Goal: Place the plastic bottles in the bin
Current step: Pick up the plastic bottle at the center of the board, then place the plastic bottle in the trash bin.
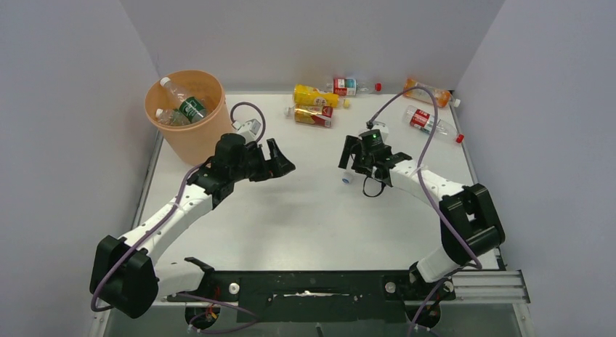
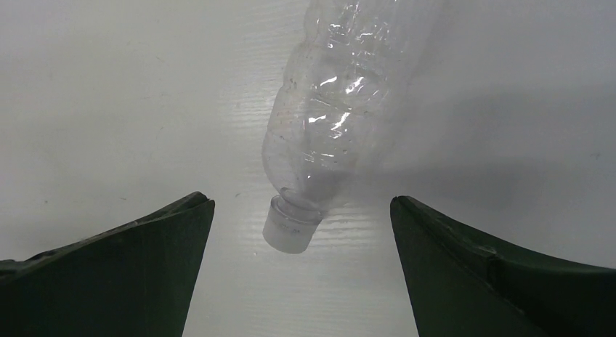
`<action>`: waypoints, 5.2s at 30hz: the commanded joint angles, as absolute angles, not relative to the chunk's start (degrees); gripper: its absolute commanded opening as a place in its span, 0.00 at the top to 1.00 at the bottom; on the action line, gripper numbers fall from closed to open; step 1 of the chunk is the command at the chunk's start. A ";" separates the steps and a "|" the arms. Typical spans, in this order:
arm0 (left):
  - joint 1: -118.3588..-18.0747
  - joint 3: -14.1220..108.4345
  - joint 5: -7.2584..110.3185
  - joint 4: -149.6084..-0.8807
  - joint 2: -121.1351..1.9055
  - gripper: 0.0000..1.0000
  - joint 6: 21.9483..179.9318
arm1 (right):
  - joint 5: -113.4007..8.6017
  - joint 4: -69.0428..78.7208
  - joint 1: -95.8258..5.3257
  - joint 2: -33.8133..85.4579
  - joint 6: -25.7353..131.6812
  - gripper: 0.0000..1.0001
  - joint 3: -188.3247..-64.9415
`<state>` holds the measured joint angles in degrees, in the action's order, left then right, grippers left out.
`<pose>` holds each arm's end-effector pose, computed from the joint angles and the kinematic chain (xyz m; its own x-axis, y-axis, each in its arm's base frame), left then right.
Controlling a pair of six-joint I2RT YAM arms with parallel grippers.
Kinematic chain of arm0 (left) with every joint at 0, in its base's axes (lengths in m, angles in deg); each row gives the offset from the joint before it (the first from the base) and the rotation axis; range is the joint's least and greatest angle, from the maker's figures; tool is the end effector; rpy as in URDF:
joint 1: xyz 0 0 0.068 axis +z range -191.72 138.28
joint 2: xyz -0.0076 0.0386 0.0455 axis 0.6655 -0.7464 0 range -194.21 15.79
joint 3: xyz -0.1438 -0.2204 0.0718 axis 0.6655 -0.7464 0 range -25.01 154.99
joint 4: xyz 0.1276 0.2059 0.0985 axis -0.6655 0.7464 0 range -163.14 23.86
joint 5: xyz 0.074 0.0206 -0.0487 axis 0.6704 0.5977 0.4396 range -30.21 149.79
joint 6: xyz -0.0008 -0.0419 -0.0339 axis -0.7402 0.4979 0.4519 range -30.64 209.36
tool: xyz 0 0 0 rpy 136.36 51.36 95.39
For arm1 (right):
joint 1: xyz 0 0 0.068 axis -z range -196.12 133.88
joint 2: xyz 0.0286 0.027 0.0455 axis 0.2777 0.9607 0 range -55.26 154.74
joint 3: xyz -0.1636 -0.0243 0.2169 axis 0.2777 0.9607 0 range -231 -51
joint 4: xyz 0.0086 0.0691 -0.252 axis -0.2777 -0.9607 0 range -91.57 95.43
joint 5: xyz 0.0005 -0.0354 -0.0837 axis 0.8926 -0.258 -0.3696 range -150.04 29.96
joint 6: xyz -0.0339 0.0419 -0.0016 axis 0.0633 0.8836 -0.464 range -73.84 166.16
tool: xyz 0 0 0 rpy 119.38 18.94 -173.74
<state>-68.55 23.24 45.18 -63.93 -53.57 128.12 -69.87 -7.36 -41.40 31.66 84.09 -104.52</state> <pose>0.2376 -0.1303 0.2735 -0.7464 -0.3013 -0.5934 0.2101 0.7393 -0.6397 0.2910 0.1306 0.2137 -0.7077 0.3357 -0.6217 0.1536 0.9320 0.3284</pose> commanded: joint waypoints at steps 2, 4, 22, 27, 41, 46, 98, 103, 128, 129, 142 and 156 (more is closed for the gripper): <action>-69.46 23.74 45.08 -67.06 -50.70 0.14 128.64 | -69.49 -4.13 -41.19 36.27 84.86 0.02 -108.74; -69.64 23.83 45.23 -66.63 -50.65 0.14 128.55 | -69.81 -4.12 -41.18 37.95 85.17 0.02 -109.30; -71.84 24.98 47.56 -64.62 -50.80 0.14 128.64 | -71.64 -3.16 -40.12 40.12 83.38 0.41 -105.96; -72.52 25.50 47.73 -64.30 -51.84 0.14 128.47 | -72.23 -2.31 -40.16 35.68 82.40 0.50 -100.69; -73.44 26.59 44.72 -67.03 -55.76 0.14 129.11 | -76.07 -7.15 -49.07 10.83 82.96 0.54 -87.24; -73.66 26.10 42.09 -71.43 -56.65 0.14 131.62 | -74.41 -9.43 -52.33 2.28 84.31 0.55 -84.66; -79.62 20.68 48.92 -84.12 -53.44 0.14 137.35 | -53.18 8.13 -71.19 8.42 78.53 0.50 -91.86; -79.85 21.15 49.97 -82.63 -53.23 0.18 136.81 | -54.75 7.17 -72.02 8.87 78.03 0.50 -93.07; -67.90 41.34 49.82 -67.87 -58.05 0.59 124.51 | -60.85 0.01 -73.77 1.47 79.54 0.02 -91.69; -66.20 43.19 49.78 -66.98 -58.52 0.58 123.52 | -61.04 -0.34 -73.77 1.02 79.68 0.02 -91.43; -41.21 61.50 53.24 -68.69 -63.67 0.57 118.49 | -61.80 1.25 -74.88 -1.35 83.00 0.02 -86.21; -31.43 61.05 59.56 -90.98 -72.34 0.57 120.03 | -63.50 0.03 -77.56 -1.16 86.55 0.02 -84.39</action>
